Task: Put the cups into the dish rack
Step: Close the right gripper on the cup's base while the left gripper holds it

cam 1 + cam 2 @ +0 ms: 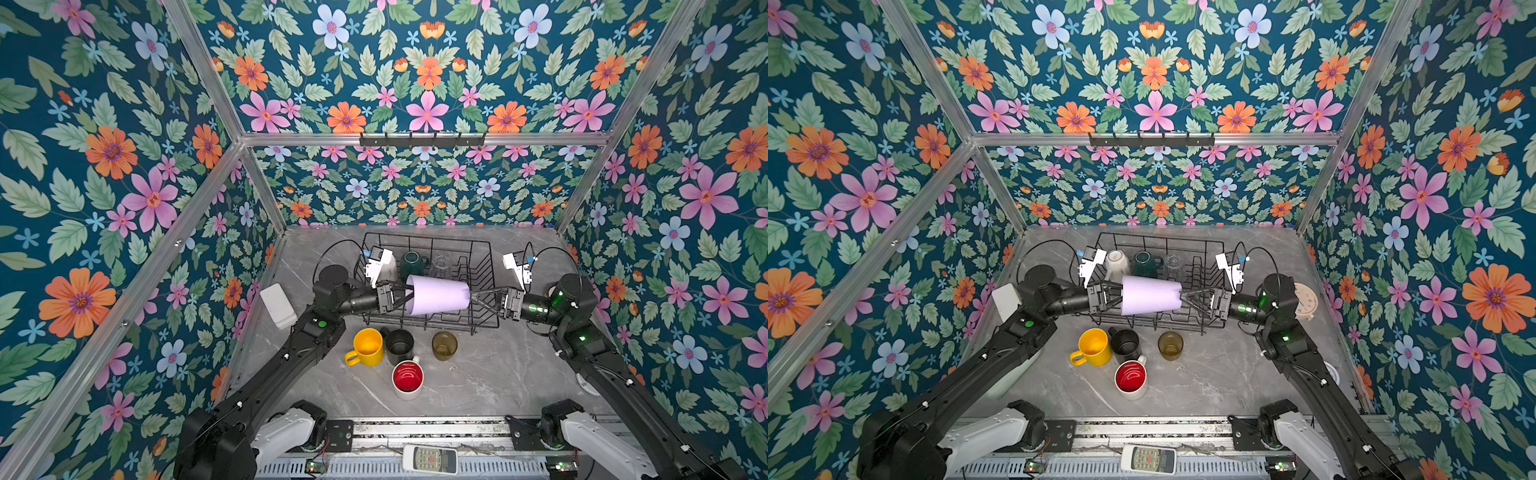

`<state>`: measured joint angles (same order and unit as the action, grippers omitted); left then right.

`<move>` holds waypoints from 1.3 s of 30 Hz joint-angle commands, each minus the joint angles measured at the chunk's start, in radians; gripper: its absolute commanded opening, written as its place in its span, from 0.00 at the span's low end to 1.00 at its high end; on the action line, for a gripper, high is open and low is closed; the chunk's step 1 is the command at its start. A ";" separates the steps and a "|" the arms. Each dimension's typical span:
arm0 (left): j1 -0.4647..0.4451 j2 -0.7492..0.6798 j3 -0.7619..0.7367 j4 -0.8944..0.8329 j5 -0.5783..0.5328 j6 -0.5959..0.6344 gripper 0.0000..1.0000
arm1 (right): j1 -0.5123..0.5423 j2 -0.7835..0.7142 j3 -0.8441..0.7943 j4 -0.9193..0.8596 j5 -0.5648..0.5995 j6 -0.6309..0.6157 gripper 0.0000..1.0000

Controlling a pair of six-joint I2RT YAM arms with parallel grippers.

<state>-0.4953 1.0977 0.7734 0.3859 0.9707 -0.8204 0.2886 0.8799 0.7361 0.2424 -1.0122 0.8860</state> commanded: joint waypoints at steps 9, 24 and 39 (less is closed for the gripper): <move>0.003 0.041 0.009 0.132 0.078 -0.051 0.00 | 0.002 0.041 0.022 0.038 -0.059 -0.006 0.99; 0.001 0.094 0.012 0.197 0.095 -0.083 0.00 | 0.112 0.129 0.049 0.083 -0.050 -0.015 0.98; -0.007 0.128 0.005 0.235 0.114 -0.109 0.00 | 0.151 0.195 0.065 0.157 -0.037 0.027 0.96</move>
<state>-0.4995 1.2243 0.7746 0.5575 1.0702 -0.9184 0.4313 1.0653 0.7906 0.3412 -1.0435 0.8917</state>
